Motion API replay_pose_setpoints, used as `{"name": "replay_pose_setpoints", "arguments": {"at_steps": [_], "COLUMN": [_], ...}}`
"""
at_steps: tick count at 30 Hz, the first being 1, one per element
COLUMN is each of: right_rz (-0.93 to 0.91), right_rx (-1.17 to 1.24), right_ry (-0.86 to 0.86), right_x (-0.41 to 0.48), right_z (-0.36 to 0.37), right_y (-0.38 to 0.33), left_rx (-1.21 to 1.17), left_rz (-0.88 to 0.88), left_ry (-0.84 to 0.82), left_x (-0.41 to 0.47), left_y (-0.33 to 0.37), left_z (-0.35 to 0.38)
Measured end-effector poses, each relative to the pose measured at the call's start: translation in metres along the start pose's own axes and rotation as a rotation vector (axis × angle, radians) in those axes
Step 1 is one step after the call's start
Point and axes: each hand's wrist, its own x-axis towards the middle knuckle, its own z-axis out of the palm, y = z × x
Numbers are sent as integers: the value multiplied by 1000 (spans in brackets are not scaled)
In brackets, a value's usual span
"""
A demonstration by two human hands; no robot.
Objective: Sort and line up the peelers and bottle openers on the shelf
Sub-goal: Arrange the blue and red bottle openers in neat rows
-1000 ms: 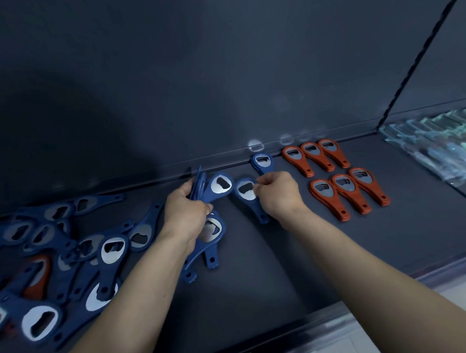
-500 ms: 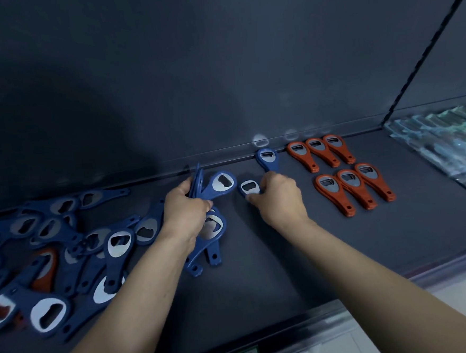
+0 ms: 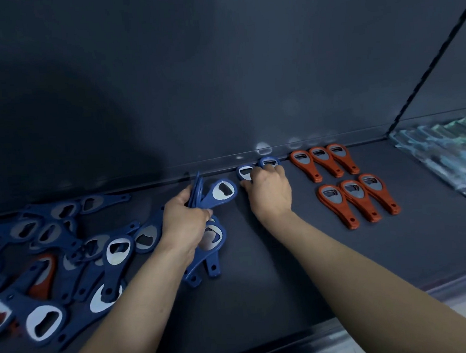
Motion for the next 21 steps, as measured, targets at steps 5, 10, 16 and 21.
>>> {"name": "replay_pose_setpoints", "arguments": {"at_steps": [5,10,16,21], "right_rz": [-11,91,325,552], "right_rx": [87,561,845,908], "right_ry": [24,-38,-214,-142], "right_x": [1,-18,-10,8], "right_z": [-3,-17,-17,-12], "right_y": [2,-15,-26,-16], "left_rx": [-8,-88,-21,-28], "left_rz": [7,-58,7,3], "left_ry": [20,35,-62,-121], "left_x": [1,4,1,2], "left_y": [1,5,6,1], "left_z": [3,16,25,21]}}
